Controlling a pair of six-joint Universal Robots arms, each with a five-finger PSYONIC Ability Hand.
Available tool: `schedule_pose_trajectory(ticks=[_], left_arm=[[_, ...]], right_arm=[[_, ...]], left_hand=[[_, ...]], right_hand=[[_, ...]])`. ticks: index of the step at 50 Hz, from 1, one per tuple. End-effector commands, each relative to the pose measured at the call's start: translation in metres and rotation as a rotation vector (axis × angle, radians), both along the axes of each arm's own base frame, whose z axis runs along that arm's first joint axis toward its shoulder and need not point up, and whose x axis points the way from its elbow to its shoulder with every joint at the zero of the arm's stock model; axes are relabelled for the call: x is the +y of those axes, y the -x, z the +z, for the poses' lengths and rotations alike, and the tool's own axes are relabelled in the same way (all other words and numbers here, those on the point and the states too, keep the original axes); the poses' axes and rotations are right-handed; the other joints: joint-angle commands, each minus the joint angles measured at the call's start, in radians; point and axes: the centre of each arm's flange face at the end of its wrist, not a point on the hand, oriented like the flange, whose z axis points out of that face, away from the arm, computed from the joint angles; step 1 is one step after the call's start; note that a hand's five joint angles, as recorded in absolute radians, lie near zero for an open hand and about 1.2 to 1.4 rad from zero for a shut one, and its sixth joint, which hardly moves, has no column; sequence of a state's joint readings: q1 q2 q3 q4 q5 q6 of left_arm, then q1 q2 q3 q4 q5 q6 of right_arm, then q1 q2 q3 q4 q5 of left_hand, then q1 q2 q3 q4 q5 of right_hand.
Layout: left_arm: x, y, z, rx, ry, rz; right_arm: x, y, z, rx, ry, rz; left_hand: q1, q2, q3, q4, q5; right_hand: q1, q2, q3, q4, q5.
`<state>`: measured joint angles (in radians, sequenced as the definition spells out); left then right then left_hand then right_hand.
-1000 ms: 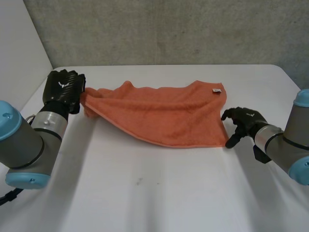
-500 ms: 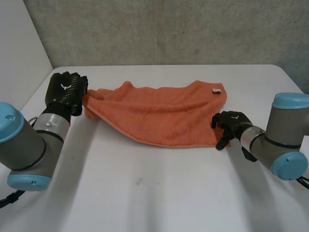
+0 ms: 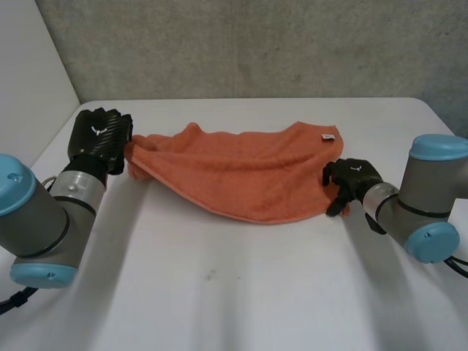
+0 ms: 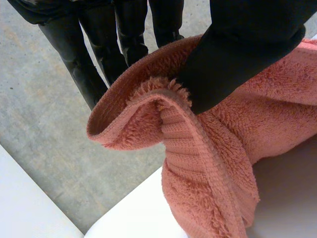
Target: Fold the laundry
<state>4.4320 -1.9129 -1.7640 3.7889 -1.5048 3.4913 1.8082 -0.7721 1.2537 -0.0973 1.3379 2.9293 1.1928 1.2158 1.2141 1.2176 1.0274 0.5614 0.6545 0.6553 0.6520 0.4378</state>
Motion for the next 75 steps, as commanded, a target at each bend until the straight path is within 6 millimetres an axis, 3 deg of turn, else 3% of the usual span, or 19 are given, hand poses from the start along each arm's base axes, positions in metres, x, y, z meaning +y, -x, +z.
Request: schedule_pose_trajectory(ticks=[1, 21, 26, 27, 34, 37, 39, 40, 41, 45, 47, 50, 61, 69, 75], left_arm=[[0.0, -0.001, -0.001, -0.001, -0.003, 0.003], [0.0, 0.0, -0.004, -0.003, -0.01, 0.001], [-0.001, -0.001, -0.005, -0.004, -0.015, 0.004], [-0.001, -0.001, -0.006, -0.004, -0.016, 0.006], [-0.004, -0.003, -0.016, -0.013, -0.041, 0.011], [-0.004, -0.003, -0.023, -0.02, -0.059, 0.011], [-0.005, -0.003, -0.032, -0.03, -0.082, 0.011], [-0.005, -0.003, -0.032, -0.03, -0.082, 0.011], [-0.005, -0.003, -0.036, -0.036, -0.093, 0.011], [-0.005, -0.003, -0.045, -0.042, -0.117, 0.011], [-0.005, -0.003, -0.053, -0.051, -0.136, 0.011], [-0.005, -0.004, -0.059, -0.055, -0.156, 0.012], [-0.001, -0.005, -0.071, -0.075, -0.206, 0.012], [0.005, -0.007, -0.065, -0.069, -0.205, 0.018], [0.009, -0.007, -0.065, -0.067, -0.209, 0.015]], right_arm=[[-0.004, -0.001, 0.013, -0.022, 0.026, -0.01], [-0.004, 0.0, 0.006, -0.015, 0.015, -0.008], [-0.005, -0.001, 0.006, -0.015, 0.018, -0.005], [-0.005, -0.001, 0.006, -0.011, 0.022, -0.001], [-0.003, 0.001, 0.013, 0.038, 0.05, 0.01], [-0.002, 0.005, 0.026, 0.045, 0.078, -0.002], [0.004, 0.008, 0.039, 0.05, 0.098, -0.008], [0.004, 0.008, 0.039, 0.05, 0.098, -0.008], [0.007, 0.009, 0.044, 0.053, 0.107, -0.009], [0.011, 0.015, 0.058, 0.066, 0.136, -0.015], [0.01, 0.031, 0.067, 0.084, 0.153, -0.044], [0.009, 0.047, 0.075, 0.092, 0.166, -0.078], [0.015, 0.072, 0.083, 0.098, 0.171, -0.111], [0.021, 0.083, 0.076, 0.154, 0.158, -0.103], [0.022, 0.086, 0.073, 0.173, 0.154, -0.103]], left_hand=[[0.203, 0.18, 0.182, 0.179, 0.194], [0.203, 0.18, 0.182, 0.179, 0.194], [0.203, 0.18, 0.182, 0.179, 0.194], [0.203, 0.18, 0.182, 0.179, 0.194], [0.203, 0.18, 0.182, 0.179, 0.194], [0.089, 0.066, 0.068, 0.065, 0.08], [-0.203, -0.226, -0.224, -0.227, -0.212], [-0.204, -0.227, -0.226, -0.229, -0.213], [-0.405, -0.428, -0.426, -0.43, -0.414], [-0.521, -0.544, -0.543, -0.546, -0.53], [-0.548, -0.571, -0.569, -0.572, -0.557], [-0.557, -0.58, -0.578, -0.581, -0.566], [-0.542, -0.565, -0.563, -0.567, -0.551], [-0.334, -0.357, -0.355, -0.359, -0.343], [-0.325, -0.348, -0.346, -0.349, -0.334]], right_hand=[[0.172, 0.079, 0.078, 0.082, 0.121], [0.261, 0.167, 0.167, 0.17, 0.21], [0.595, 0.502, 0.501, 0.505, 0.544], [0.825, 0.732, 0.731, 0.734, 0.774], [0.835, 0.742, 0.741, 0.744, 0.784], [0.835, 0.742, 0.741, 0.744, 0.784], [0.835, 0.742, 0.741, 0.744, 0.784], [0.835, 0.742, 0.741, 0.744, 0.784], [0.835, 0.742, 0.741, 0.744, 0.784], [0.835, 0.742, 0.741, 0.744, 0.784], [0.835, 0.742, 0.741, 0.744, 0.784], [0.835, 0.742, 0.741, 0.744, 0.784], [0.835, 0.742, 0.741, 0.744, 0.784], [0.835, 0.742, 0.741, 0.744, 0.784], [0.835, 0.742, 0.741, 0.744, 0.784]])
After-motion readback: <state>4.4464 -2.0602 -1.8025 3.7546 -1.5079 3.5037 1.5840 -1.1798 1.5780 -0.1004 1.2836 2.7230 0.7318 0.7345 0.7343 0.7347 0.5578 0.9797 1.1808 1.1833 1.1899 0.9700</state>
